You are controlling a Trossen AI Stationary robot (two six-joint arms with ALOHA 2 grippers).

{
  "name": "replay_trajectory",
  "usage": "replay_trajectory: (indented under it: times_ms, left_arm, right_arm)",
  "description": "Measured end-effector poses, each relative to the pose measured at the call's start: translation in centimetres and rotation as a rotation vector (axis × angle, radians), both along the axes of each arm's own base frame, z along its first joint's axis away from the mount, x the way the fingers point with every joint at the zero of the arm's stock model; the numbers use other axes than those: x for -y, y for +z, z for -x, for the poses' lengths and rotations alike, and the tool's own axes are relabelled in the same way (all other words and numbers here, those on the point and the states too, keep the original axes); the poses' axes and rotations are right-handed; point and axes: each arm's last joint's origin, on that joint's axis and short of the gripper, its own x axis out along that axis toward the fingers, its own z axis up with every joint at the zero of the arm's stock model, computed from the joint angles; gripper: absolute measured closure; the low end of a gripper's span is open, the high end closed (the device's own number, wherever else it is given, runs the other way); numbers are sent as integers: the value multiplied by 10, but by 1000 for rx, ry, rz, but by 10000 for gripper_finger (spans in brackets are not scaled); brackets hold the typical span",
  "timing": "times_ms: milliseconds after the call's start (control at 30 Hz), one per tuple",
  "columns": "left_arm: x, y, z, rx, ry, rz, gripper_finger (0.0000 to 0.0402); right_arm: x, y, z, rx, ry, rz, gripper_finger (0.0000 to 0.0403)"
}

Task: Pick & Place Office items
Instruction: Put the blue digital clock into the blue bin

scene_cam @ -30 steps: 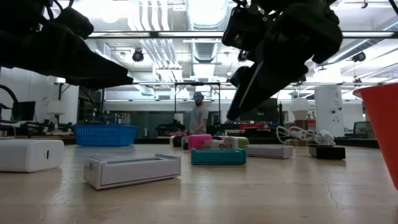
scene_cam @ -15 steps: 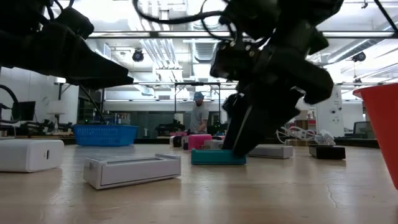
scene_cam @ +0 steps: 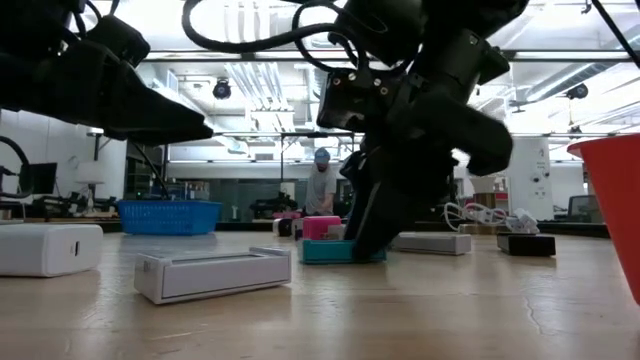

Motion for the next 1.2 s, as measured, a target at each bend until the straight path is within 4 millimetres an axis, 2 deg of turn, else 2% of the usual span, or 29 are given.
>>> replay_trajectory:
  times_ms: [33, 500, 1033, 1200]
  left_arm:
    - [0, 0, 0, 0, 0, 0, 35]
    - [0, 0, 0, 0, -1, -1, 35]
    - [0, 0, 0, -2, -4, -2, 35]
    - [1, 0, 0, 2, -35, 7, 35]
  right_arm:
    - [0, 1, 0, -6, 4, -3, 264]
    - [-18, 1, 3, 31, 32, 44, 264]
    - [-23, 18, -15, 318, 34, 46, 264]
    - [-21, 22, -19, 459, -37, 120, 264]
